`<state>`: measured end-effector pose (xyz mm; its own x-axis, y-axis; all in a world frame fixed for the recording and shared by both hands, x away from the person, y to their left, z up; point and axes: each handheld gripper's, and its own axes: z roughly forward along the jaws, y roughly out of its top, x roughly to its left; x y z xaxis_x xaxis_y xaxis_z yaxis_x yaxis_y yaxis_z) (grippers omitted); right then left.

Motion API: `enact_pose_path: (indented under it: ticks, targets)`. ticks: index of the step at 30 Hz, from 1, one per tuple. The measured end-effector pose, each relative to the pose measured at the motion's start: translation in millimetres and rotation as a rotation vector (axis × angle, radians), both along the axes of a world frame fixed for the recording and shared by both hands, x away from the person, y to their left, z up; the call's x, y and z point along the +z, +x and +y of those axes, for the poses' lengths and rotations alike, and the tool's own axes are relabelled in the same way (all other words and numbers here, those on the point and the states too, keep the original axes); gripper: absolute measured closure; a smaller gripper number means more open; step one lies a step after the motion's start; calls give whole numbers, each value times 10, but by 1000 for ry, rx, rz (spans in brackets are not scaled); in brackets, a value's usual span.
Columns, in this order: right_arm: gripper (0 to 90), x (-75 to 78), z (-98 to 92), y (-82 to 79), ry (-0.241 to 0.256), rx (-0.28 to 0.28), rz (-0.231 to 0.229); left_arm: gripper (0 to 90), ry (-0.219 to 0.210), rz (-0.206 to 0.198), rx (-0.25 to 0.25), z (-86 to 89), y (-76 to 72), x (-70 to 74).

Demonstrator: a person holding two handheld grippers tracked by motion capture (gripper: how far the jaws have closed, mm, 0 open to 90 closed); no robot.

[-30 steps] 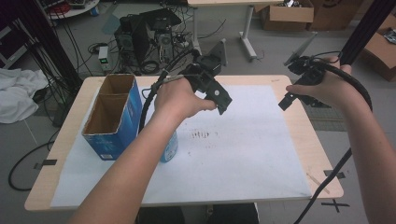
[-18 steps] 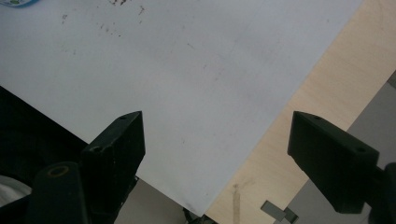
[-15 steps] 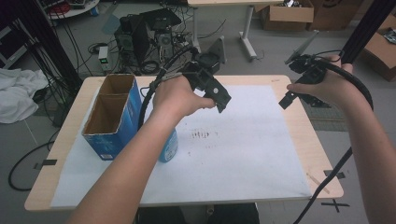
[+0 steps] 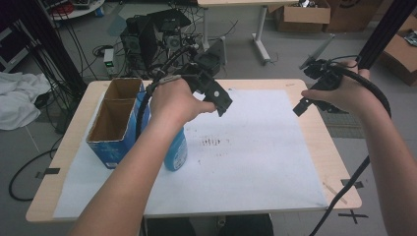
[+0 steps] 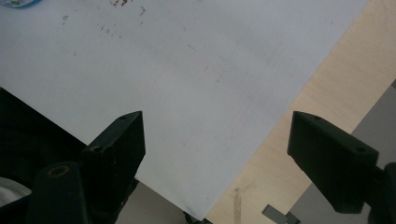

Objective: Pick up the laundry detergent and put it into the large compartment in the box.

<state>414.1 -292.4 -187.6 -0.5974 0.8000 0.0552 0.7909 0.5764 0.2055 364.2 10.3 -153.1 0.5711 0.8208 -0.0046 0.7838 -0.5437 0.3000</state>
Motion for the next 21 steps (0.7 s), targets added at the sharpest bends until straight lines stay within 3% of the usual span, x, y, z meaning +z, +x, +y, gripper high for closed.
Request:
enact_pose_path:
  ticks: [12,21]
  targets:
    - [194,-22,38,22,5,7,1,10,39,6,98,346,43,-80]
    - [191,-37,69,49,1,19,-3,1,49,31,142,525,89,-258]
